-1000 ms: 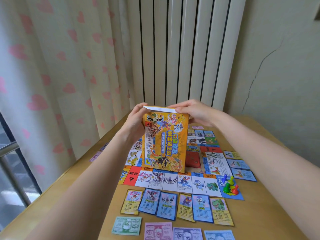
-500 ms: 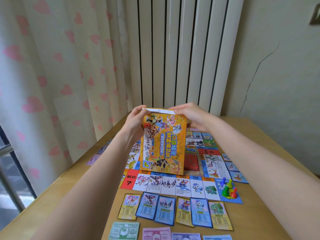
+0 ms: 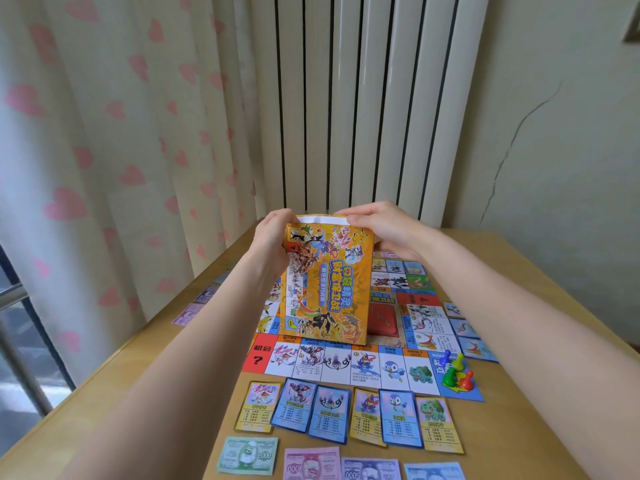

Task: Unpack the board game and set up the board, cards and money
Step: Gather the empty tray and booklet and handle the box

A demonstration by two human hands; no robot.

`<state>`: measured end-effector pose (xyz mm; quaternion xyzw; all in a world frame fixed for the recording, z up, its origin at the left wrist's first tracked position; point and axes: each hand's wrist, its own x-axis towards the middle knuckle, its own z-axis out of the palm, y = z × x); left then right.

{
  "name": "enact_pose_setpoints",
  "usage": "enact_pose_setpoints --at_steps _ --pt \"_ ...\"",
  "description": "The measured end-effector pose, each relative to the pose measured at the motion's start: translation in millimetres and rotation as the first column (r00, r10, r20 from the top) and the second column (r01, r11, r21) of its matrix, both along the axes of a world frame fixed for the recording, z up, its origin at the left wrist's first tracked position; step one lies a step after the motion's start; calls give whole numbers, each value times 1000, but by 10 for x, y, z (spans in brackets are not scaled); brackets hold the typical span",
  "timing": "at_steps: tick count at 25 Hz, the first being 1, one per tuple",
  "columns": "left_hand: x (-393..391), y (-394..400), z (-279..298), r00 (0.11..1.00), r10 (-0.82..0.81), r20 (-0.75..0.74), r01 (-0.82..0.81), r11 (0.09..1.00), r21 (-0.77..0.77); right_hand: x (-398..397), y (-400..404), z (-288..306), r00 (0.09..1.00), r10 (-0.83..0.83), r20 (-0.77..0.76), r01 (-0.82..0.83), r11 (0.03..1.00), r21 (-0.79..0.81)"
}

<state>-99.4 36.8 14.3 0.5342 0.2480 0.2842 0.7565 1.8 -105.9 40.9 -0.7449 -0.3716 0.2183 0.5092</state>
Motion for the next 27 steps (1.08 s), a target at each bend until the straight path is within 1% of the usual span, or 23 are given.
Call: enact_pose_setpoints --at_steps 3,5,6,7,8,9,10,11,12,13,14,15,16,17,20,21,24,26,27 --pt "-78 19 -40 992 -77 98 74 997 33 3 -45 35 997 74 -21 -74 996 -45" --pt "-140 -2 -61 986 -96 134 85 993 87 21 -79 140 990 140 15 -137 980 -147" --pt "-151 2 -88 986 -92 136 76 990 120 33 -89 200 982 168 84 -148 967 -208" --pt "-158 4 -107 987 -83 138 61 986 157 33 -91 253 962 193 192 -138 954 -265" --pt "-165 18 -124 990 -62 130 32 975 221 22 -83 291 922 220 319 -119 945 -305" --pt "-177 40 -131 994 -22 104 -13 945 328 -3 -72 306 861 253 442 -106 938 -331" --pt "-181 79 -124 997 44 56 -66 869 491 -31 -63 292 793 281 541 -93 933 -348" --pt "-172 108 -106 992 126 14 -103 736 669 -54 -57 260 732 295 614 -76 931 -357" --pt "-151 99 -69 985 172 -2 -101 590 801 -65 -54 219 686 289 668 -52 935 -351" --pt "-117 57 -31 988 157 -4 -74 489 869 -63 -51 180 652 273 708 -32 942 -334" --pt "-79 -19 -8 993 118 -15 -35 414 910 -54 -53 149 626 255 737 -18 950 -313" --pt "-34 -91 -12 996 87 -22 -11 368 930 -37 -54 129 610 241 754 -10 955 -297" --pt "-14 -156 -14 996 85 -23 -7 337 942 -20 -58 123 609 236 758 -11 957 -289" --pt "-1 -184 -21 996 89 -17 -12 320 947 -6 -68 128 628 237 742 -24 958 -286" --pt "-66 -145 2 994 94 -55 25 289 957 5 -92 162 713 252 654 -93 959 -268" --pt "-99 -120 26 993 97 -70 42 264 964 8 -85 175 730 250 636 -105 961 -257" --pt "-148 -118 66 987 120 -103 80 179 981 15 -72 189 747 222 626 -96 969 -228" --pt "-163 -126 62 985 123 -124 104 163 981 15 -75 200 769 215 602 -107 972 -211" --pt "-167 -131 61 982 127 -141 120 158 980 2 -84 201 773 239 587 -131 966 -222"
